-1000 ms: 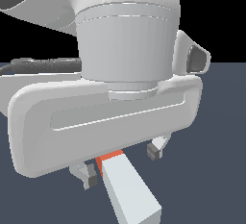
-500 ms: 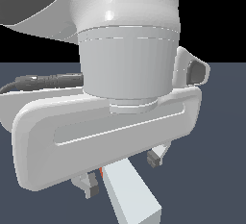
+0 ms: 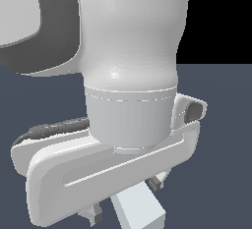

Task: Insert the peg into the horizontal hole in a box.

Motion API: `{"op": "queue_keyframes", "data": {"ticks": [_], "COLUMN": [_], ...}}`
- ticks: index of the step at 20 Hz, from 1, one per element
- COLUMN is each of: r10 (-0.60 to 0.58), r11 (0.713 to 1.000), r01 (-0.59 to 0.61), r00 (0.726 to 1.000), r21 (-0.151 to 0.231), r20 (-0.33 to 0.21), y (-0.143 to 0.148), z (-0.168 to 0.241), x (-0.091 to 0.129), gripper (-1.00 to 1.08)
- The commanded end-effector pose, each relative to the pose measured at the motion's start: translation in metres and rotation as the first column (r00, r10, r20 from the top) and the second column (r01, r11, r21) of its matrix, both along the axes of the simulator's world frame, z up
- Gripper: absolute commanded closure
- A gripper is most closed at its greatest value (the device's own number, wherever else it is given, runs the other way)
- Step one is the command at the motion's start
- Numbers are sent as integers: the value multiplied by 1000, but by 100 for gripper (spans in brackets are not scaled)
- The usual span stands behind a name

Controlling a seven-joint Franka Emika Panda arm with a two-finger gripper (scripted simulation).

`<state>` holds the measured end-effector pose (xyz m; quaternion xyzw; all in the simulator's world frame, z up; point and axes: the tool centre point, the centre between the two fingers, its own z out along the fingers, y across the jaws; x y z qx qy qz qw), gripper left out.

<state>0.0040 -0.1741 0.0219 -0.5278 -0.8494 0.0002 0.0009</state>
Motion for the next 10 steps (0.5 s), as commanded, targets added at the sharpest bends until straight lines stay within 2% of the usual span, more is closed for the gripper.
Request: {"op": "queue_keyframes", "data": {"ticks": [1, 2, 10], "r10": [0, 0, 0], "r11": [1000, 1000, 1000], "r01": [0, 0, 0], "r00": [1000, 1000, 1000], "r21": [-1, -1, -1], "r20": [2, 2, 2], "y": [0, 0, 0], "z": [-1, -1, -1], "x": [1, 1, 1], "gripper": [-92, 108, 108]}}
